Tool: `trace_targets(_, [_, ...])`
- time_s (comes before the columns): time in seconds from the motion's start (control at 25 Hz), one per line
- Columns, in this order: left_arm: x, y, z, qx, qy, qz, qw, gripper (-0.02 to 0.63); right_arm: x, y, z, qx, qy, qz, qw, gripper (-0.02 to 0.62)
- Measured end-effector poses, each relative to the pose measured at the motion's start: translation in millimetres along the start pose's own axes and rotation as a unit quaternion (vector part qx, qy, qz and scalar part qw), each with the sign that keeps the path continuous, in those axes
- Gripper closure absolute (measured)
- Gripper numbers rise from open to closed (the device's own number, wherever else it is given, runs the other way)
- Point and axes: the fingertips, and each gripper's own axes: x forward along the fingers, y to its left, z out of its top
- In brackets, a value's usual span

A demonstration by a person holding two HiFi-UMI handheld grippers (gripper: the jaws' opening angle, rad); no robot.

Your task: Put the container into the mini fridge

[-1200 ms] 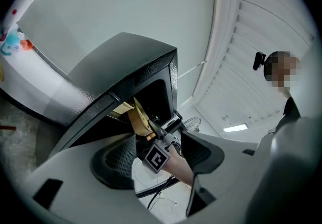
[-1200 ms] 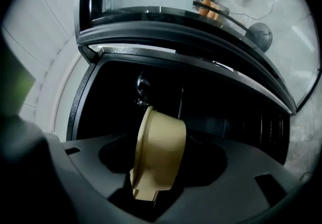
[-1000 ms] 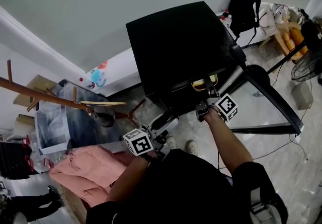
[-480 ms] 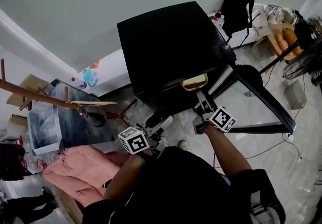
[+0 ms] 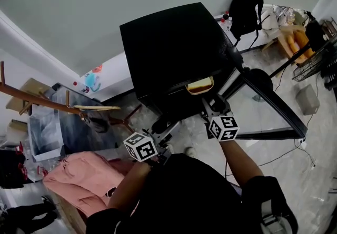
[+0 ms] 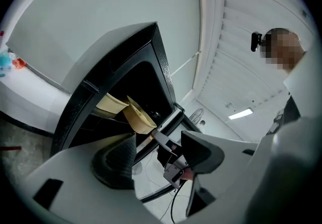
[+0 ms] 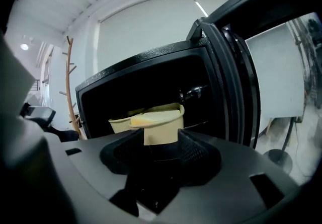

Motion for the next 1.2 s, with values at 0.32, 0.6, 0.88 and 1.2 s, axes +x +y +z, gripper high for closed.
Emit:
trace_targets(0.32, [-19.1,10.6,0.4,-0.002,-0.007,0.021,0.9997,0.314,13.8,-5.7,7.7,-0.074,0.012,0.003,0.997,0.377])
trace_targets(0.6, [-23.4,12.9,2.9,0.001,-0.013,0.028,0.9995,0.316,33.3,-10.2,13.9,-0.065,0.013,-0.006,0.998,0.391])
trace_targets(0.88, [-30.7,20.1,6.3,0.049,-0.005,0.058,0.9971,0.322,55.6,-8.0,17.4,-0.072,0.025,-0.007,0.997,0.394])
trace_targets(1.2, [-35.5,21.5,9.1,0.062,-0.01,0.073,0.9953,0.331,71.1,-8.4,19.2,-0.049,0.033,-0.011,0.998,0.399])
